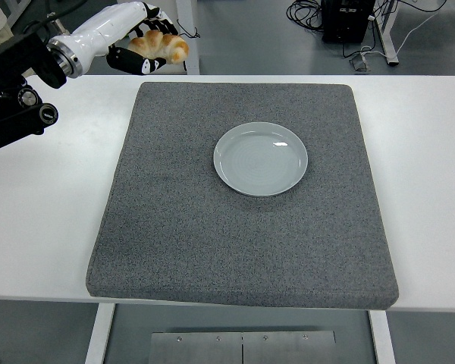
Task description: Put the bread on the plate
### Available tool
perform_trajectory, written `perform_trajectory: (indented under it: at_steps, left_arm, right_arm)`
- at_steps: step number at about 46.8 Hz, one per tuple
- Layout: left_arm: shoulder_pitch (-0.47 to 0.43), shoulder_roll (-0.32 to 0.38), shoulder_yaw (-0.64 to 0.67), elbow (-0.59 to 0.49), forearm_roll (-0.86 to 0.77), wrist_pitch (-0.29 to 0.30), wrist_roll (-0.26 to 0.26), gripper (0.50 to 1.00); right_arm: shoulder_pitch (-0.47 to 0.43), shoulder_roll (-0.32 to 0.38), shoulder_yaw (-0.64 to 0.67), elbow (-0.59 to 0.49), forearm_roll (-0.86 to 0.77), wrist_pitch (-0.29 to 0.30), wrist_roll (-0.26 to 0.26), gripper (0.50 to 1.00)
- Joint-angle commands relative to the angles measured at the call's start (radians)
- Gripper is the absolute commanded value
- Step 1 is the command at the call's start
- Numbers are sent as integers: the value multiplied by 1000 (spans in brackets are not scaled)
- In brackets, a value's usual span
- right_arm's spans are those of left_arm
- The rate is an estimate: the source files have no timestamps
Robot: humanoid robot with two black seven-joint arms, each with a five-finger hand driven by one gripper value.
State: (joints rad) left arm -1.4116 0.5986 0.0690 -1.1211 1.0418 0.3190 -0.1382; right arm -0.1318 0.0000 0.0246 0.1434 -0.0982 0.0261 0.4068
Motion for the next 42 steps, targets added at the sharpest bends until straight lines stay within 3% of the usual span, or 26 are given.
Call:
perform_trajectory:
  at_steps: [1,23,34,42]
  left_arm:
    - [-20,0,-3,0,0,-11,0,500]
    - [-89,-103,5,6,-26,-8,-1,500]
    - [-127,-187,28,26,-22,-9,-1,500]
    - [-159,-286,51,76,-22,-9,-3,500]
  right_arm:
    - [0,0,0,-1,0,0,0,1000]
    - [0,0,0,1,0,0,0,1000]
    - [0,0,0,1,0,0,0,1000]
    - [0,0,0,-1,0,0,0,1000]
